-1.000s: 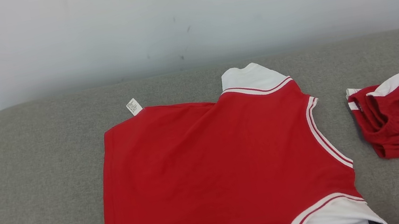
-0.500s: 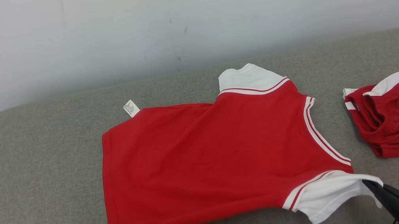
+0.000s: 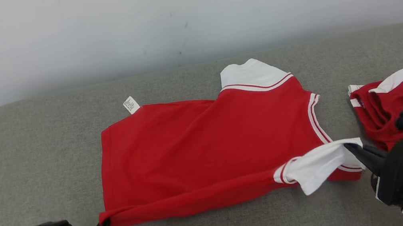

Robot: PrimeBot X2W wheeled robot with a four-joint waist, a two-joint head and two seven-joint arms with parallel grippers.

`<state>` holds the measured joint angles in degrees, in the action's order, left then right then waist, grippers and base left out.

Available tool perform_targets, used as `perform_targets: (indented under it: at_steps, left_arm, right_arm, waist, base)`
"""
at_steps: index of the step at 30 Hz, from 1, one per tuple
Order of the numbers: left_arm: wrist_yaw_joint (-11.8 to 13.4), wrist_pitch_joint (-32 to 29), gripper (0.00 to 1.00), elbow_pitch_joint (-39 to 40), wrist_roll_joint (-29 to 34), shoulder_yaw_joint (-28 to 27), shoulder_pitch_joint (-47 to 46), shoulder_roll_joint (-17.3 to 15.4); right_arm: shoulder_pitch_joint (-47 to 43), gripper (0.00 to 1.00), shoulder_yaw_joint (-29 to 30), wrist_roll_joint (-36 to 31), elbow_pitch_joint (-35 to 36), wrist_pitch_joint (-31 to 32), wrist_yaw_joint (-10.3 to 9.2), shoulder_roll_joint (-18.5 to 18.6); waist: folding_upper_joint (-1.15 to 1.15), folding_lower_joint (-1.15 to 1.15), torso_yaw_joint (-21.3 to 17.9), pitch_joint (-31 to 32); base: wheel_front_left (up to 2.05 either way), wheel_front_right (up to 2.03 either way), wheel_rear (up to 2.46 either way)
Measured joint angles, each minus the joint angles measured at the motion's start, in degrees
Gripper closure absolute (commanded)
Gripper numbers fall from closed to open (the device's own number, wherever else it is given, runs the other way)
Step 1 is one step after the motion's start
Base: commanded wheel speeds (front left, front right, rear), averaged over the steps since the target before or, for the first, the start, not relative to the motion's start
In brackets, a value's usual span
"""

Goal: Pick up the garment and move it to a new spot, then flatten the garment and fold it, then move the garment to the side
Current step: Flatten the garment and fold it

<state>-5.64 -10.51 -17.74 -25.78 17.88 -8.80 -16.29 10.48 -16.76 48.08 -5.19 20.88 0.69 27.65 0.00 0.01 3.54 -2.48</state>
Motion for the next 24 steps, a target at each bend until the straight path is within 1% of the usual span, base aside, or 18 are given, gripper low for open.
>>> perform_targets:
  at_steps: [3, 5, 9, 14, 20, 24]
  left_arm:
    - [-0.5, -0.6, 1.0, -1.3, 0.0, 0.7, -1.4, 0.1]
    - [-0.5, -0.7, 1.0, -1.8, 0.0, 0.9, -1.7, 0.1]
    - [-0.5, -1.1, 1.0, -3.3, -0.1, 1.3, -3.5, 0.1]
    - [-0.9, -1.1, 1.0, -5.1, -0.1, 1.7, -6.8, 0.3]
    - [-1.1, -1.0, 1.0, -7.7, 0.0, 2.8, -11.2, 1.0]
    - [-1.4, -1.0, 1.0, -10.1, 0.0, 3.0, -12.7, 1.1]
  right_arm:
    - [3.7, 1.0, -1.4, -0.3, -4.3, 1.5, 0.81, -0.7]
    - [4.9, 1.0, -1.8, -0.3, -5.7, 2.0, 0.97, -1.0]
    - [9.5, 1.0, -3.1, -1.2, -11.3, 3.4, 1.86, -2.3]
    - [15.0, 1.0, -3.8, -2.5, -17.4, 3.4, 1.98, -3.7]
    - [18.9, 1.0, -5.4, -3.8, -23.1, 3.4, 2.86, -5.3]
    - [22.3, 1.0, -6.3, -4.5, -26.5, 3.1, 3.39, -7.0]
  waist:
    - [0.0, 0.0, 0.3, -0.1]
    - [0.0, 0.0, 0.4, -0.2]
    - [0.0, 0.0, 0.5, -0.7]
    - [0.0, 0.0, 0.6, -1.9]
    - [0.0, 0.0, 0.9, -3.7]
    - [0.0, 0.0, 0.8, -4.8]
  base:
    - [0.0, 0.0, 0.0]
    - [0.0, 0.0, 0.0]
    - [0.0, 0.0, 0.0]
    - [0.0, 0.0, 0.0]
    - [0.0, 0.0, 0.0]
    - [0.0, 0.0, 0.0]
